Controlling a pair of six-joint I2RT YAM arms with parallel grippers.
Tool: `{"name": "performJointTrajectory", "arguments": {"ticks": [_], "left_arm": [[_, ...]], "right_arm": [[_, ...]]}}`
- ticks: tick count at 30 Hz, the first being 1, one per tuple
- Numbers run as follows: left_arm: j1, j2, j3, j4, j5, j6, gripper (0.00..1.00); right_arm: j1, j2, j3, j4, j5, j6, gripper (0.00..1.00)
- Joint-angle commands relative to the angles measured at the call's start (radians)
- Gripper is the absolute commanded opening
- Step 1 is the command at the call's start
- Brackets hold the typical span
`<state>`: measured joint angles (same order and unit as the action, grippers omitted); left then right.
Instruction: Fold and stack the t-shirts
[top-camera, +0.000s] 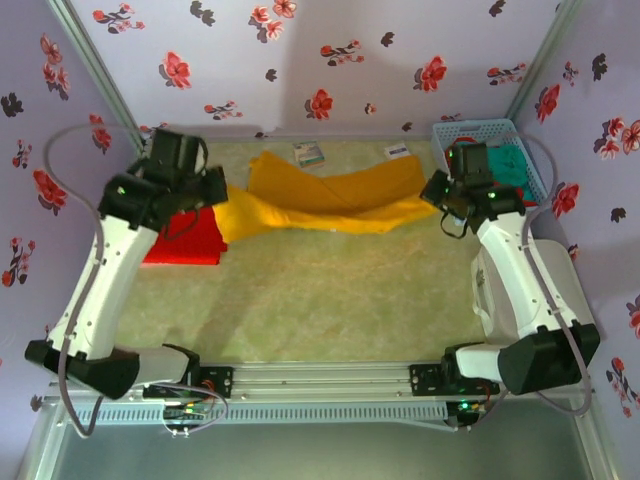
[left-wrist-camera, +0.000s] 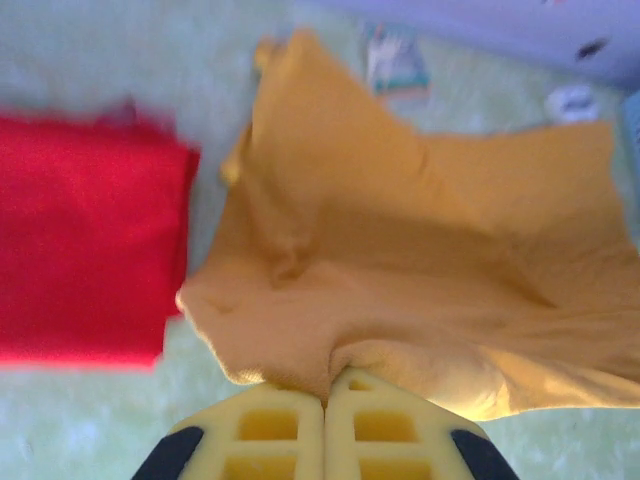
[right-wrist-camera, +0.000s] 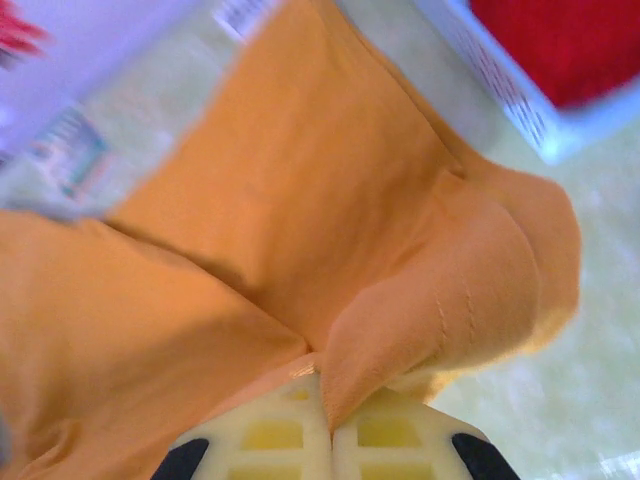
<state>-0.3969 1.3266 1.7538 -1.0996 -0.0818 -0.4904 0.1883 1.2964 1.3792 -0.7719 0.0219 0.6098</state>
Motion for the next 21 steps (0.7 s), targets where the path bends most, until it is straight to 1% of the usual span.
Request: {"name": "performJointTrajectory", "arguments": {"ticks": [1,4,5,6,7,10,13,15,18,21], "left_arm": [[0.009,0.046,0.255,-0.116,-0.025,0.174,0.0],[0.01,0.07,0.455,-0.14,-0.035,0.241,0.0],[0.01,0.069,0.503,-0.142,-0.035,0.265,0.0],[0.009,0.063,0.535,-0.137,-0.031,0.283,0.0],[0.01,0.048,0.551,-0.125,-0.023,0.31,0.0],[0.009,-0.029,0.523,-0.056,-0.002,0.371,0.0],[0.008,-0.11,0.483,0.008,0.06,0.413,0.0],[0.009,-0.155,0.472,0.04,0.082,0.426,0.0],[0.009,-0.2,0.503,0.058,0.126,0.438,0.0],[0.009,-0.23,0.552,0.07,0.195,0.409,0.0]], "right_arm": [[0.002,0.01,0.124,0.038,-0.042,-0.08,0.0],[0.003,-0.006,0.185,0.109,-0.104,-0.109,0.0],[0.004,-0.013,0.206,0.133,-0.165,-0.156,0.0],[0.012,-0.022,0.225,0.143,-0.186,-0.192,0.0],[0.02,-0.038,0.243,0.136,-0.157,-0.209,0.0],[0.025,-0.111,0.245,0.167,-0.109,-0.246,0.0],[0.025,-0.196,0.227,0.215,-0.116,-0.276,0.0],[0.025,-0.255,0.201,0.265,-0.132,-0.293,0.0],[0.026,-0.339,0.167,0.318,-0.148,-0.297,0.0],[0.026,-0.416,0.136,0.36,-0.18,-0.307,0.0]]}}
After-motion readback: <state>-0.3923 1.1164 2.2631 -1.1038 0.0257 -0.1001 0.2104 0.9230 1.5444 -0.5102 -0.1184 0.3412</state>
